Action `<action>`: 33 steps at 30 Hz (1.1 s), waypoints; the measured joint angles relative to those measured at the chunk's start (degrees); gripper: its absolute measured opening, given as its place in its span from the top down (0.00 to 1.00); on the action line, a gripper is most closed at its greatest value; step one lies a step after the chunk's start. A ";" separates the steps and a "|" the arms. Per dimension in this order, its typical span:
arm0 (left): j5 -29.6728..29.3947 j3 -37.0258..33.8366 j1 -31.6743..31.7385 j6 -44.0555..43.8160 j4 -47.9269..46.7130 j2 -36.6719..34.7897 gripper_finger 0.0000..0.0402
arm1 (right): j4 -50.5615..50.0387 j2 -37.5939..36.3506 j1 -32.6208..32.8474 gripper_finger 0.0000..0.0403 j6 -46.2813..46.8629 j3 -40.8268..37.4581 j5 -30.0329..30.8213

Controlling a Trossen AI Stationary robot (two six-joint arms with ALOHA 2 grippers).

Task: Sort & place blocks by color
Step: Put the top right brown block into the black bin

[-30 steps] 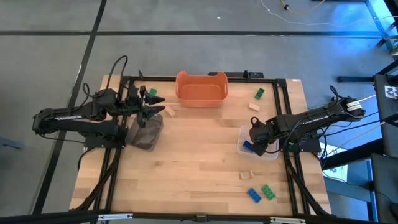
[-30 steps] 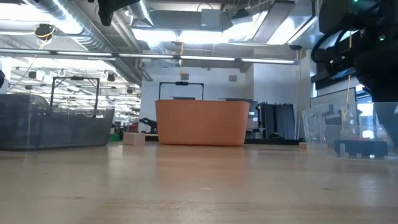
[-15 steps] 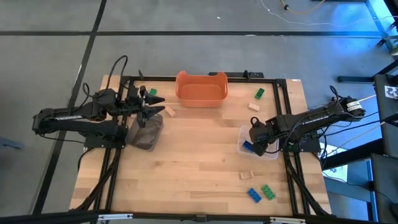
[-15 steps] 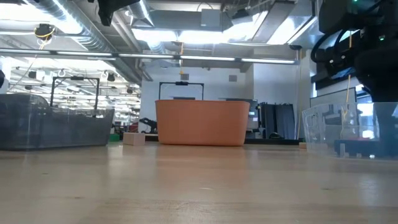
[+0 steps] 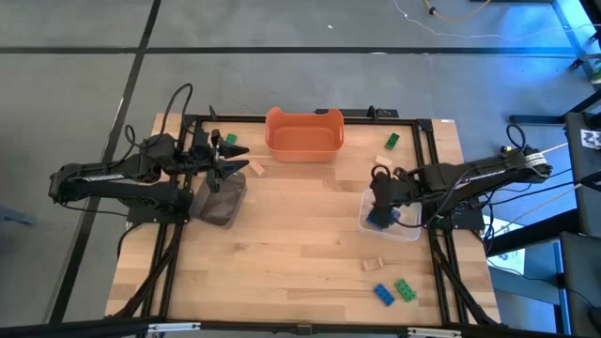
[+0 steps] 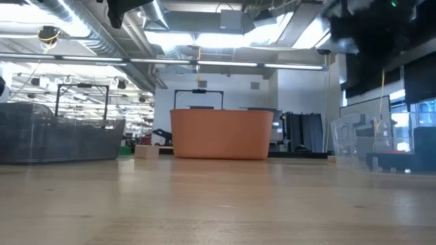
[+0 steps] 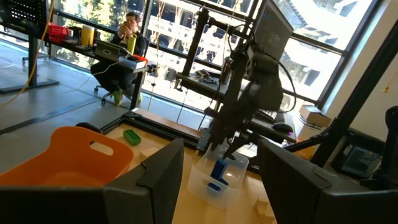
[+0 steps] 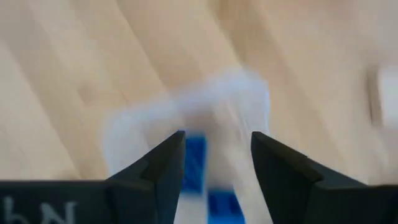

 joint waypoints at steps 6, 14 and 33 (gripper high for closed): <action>0.02 0.00 0.00 0.00 0.00 0.00 0.51 | 17.80 -2.43 -0.02 0.54 -4.62 0.23 4.52; 0.04 0.02 -0.02 0.00 0.00 0.00 0.51 | 28.36 -3.23 -0.02 0.54 -7.27 -0.03 8.95; 0.09 0.02 -0.02 0.02 0.02 0.00 0.51 | 54.44 -3.22 -0.02 0.54 -10.23 -0.05 9.52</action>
